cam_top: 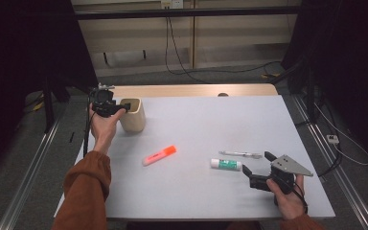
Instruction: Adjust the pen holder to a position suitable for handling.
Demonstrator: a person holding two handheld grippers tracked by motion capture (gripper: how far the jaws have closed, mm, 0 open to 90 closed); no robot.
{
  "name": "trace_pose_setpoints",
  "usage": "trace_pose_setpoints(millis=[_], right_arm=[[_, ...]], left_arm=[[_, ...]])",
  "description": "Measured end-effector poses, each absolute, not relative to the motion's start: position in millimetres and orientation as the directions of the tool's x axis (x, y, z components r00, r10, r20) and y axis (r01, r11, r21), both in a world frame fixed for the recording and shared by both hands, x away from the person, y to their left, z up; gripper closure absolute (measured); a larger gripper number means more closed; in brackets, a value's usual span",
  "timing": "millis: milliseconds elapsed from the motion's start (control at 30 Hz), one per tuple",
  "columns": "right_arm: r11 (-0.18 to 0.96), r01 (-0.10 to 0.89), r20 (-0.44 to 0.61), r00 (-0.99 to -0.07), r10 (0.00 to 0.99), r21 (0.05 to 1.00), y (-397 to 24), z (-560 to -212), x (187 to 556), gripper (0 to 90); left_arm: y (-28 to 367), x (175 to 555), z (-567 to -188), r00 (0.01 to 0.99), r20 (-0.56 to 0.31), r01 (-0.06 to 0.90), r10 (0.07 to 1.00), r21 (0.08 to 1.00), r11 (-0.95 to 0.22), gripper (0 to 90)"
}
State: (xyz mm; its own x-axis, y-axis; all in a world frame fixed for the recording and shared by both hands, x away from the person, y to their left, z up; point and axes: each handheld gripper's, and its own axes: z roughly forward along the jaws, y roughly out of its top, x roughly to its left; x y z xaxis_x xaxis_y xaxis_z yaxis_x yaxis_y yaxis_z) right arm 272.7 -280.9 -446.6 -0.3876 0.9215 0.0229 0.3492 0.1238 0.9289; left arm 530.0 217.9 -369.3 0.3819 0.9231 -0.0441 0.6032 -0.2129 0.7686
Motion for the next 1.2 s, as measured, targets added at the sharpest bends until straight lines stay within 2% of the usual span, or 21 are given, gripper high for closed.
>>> trace_pose_setpoints(millis=[233, 500, 567, 733, 867, 967, 1000, 1200], right_arm=[[0.125, 0.351, 0.023, -0.389, 0.921, 0.928, -280, -446, 272, 5.4], [0.126, 0.353, 0.024, -0.391, 0.92, 0.927, -281, -446, 271, 5.4], [0.121, 0.353, 0.029, -0.392, 0.92, 0.928, -281, -446, 272, 5.5], [0.124, 0.355, 0.029, -0.396, 0.918, 0.927, -281, -447, 272, 5.5], [0.124, 0.357, 0.03, -0.395, 0.918, 0.926, -280, -447, 273, 5.5], [0.123, 0.359, 0.03, -0.393, 0.919, 0.925, -281, -447, 272, 5.4], [0.123, 0.358, 0.03, -0.392, 0.92, 0.926, -281, -447, 272, 5.4], [0.122, 0.361, 0.031, -0.389, 0.921, 0.924, -282, -447, 272, 5.4]], left_arm=[[218, 537, -374, 0.361, -0.064, 0.65, 0.93, 0.732, -0.201, 52.4], [220, 542, -381, 0.319, -0.058, 0.705, 0.946, 0.682, -0.196, 60.8], [220, 543, -383, 0.315, -0.068, 0.707, 0.947, 0.682, -0.187, 67.7], [221, 543, -381, 0.31, -0.06, 0.708, 0.949, 0.68, -0.189, 75.1], [220, 543, -380, 0.313, -0.042, 0.708, 0.949, 0.677, -0.203, 77.6], [220, 544, -380, 0.34, -0.022, 0.703, 0.94, 0.67, -0.239, 83.0], [220, 545, -380, 0.349, -0.041, 0.703, 0.936, 0.672, -0.233, 82.7], [218, 545, -379, 0.357, -0.013, 0.694, 0.934, 0.673, -0.256, 83.1]])
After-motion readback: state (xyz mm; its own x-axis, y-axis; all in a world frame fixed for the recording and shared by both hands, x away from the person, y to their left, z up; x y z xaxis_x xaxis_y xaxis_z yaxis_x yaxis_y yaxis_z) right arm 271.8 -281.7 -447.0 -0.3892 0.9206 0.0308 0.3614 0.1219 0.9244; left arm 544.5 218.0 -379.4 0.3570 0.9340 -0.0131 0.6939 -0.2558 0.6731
